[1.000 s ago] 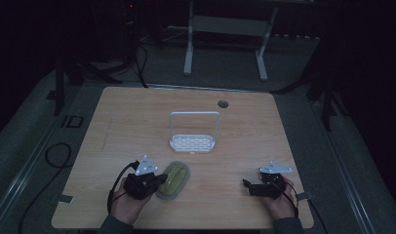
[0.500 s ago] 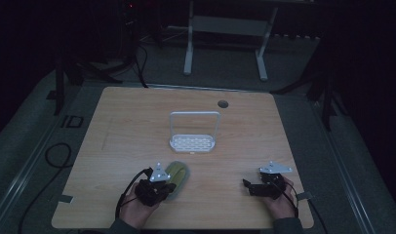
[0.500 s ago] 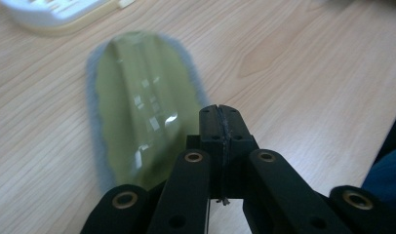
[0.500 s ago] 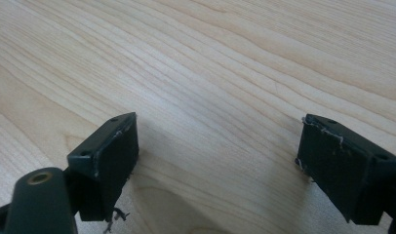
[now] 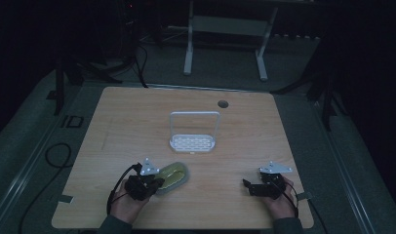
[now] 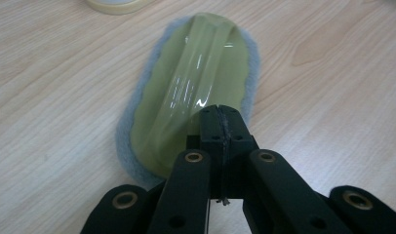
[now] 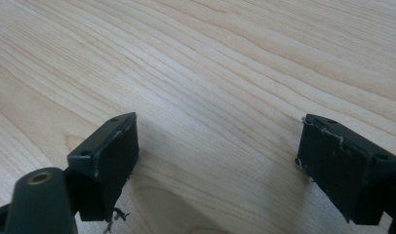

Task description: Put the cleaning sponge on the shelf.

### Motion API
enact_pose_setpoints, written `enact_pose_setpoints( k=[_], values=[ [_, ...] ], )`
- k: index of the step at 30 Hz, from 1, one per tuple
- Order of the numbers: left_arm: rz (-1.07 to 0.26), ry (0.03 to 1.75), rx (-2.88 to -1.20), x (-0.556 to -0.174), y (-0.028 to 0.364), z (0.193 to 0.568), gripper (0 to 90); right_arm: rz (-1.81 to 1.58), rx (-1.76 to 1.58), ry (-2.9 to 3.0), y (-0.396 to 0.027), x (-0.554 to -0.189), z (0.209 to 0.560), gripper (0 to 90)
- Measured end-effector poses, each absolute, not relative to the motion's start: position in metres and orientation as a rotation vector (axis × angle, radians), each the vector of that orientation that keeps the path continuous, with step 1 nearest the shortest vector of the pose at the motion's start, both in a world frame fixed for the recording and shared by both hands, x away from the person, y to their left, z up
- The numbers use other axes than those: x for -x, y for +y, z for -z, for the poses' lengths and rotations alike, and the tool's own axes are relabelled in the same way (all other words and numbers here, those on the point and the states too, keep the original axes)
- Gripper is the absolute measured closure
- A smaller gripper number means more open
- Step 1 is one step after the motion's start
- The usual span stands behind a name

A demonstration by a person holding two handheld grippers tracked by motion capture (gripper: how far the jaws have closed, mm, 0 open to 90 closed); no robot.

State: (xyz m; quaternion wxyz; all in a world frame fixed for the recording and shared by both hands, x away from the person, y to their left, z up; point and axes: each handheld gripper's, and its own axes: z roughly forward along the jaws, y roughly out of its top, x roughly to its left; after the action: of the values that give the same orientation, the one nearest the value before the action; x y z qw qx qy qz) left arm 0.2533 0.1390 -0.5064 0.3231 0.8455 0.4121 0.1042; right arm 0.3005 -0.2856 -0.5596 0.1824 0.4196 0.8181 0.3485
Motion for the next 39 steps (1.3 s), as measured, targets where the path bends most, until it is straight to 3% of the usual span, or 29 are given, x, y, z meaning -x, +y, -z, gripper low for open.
enact_pose_setpoints(
  k=[7,14,25,39],
  values=[
    [-0.260,1.033,-2.207,-0.253,0.143,0.499,89.6,-0.983,-1.184,2.308,-0.286,-0.300,0.560,14.8],
    [-0.232,0.974,-2.157,-0.260,0.153,0.482,79.0,-0.983,-1.185,2.308,-0.286,-0.300,0.560,14.8],
    [-0.264,0.904,-2.231,-0.280,0.159,0.460,63.0,-0.983,-1.184,2.308,-0.286,-0.301,0.560,14.8],
    [-0.227,0.825,-2.341,-0.299,0.146,0.453,54.0,-0.984,-1.186,2.307,-0.285,-0.300,0.560,14.8]
  ],
)
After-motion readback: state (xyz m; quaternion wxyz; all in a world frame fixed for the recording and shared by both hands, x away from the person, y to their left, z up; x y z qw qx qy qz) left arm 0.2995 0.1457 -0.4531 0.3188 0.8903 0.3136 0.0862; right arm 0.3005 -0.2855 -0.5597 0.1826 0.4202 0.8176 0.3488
